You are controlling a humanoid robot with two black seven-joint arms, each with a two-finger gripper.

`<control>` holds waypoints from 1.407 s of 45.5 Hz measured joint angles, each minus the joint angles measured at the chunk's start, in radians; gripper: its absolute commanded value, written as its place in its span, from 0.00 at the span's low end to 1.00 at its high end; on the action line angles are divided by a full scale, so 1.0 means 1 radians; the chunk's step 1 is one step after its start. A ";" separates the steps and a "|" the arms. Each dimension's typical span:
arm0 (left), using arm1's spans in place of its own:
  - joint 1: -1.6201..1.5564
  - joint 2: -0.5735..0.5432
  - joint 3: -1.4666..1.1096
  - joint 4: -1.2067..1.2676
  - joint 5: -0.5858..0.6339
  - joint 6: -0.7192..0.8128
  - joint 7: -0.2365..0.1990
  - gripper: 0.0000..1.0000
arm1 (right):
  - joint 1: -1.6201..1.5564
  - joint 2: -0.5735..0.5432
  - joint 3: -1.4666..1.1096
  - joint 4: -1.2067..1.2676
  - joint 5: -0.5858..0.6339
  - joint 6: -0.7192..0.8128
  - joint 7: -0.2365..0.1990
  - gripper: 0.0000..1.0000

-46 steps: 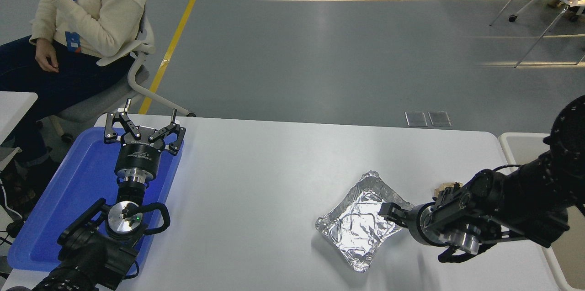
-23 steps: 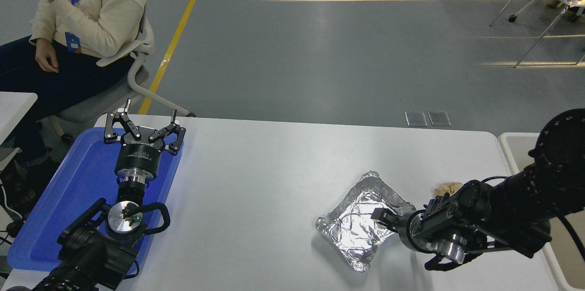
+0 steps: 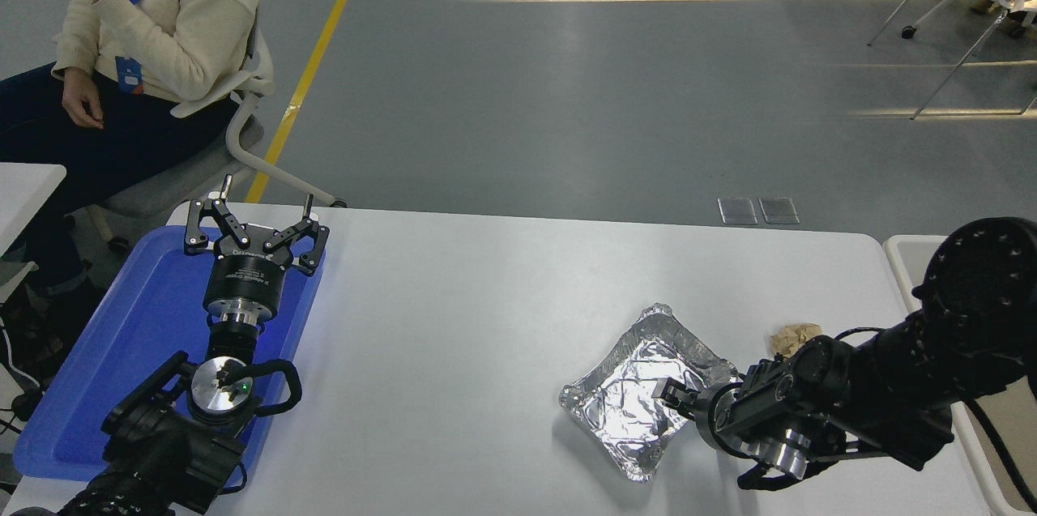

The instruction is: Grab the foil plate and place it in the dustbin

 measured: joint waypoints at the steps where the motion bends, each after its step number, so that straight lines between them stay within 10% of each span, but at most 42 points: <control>1: 0.000 0.000 0.000 0.000 0.000 0.000 0.000 1.00 | 0.000 0.000 0.000 -0.001 -0.001 0.000 0.000 0.45; 13: 0.000 0.000 0.000 0.000 -0.001 0.000 0.000 1.00 | -0.003 0.005 -0.001 -0.004 -0.012 -0.005 0.000 0.00; 64: 0.000 0.000 0.000 0.000 0.000 0.000 0.000 1.00 | 0.251 -0.054 -0.056 0.215 -0.088 -0.012 0.003 0.00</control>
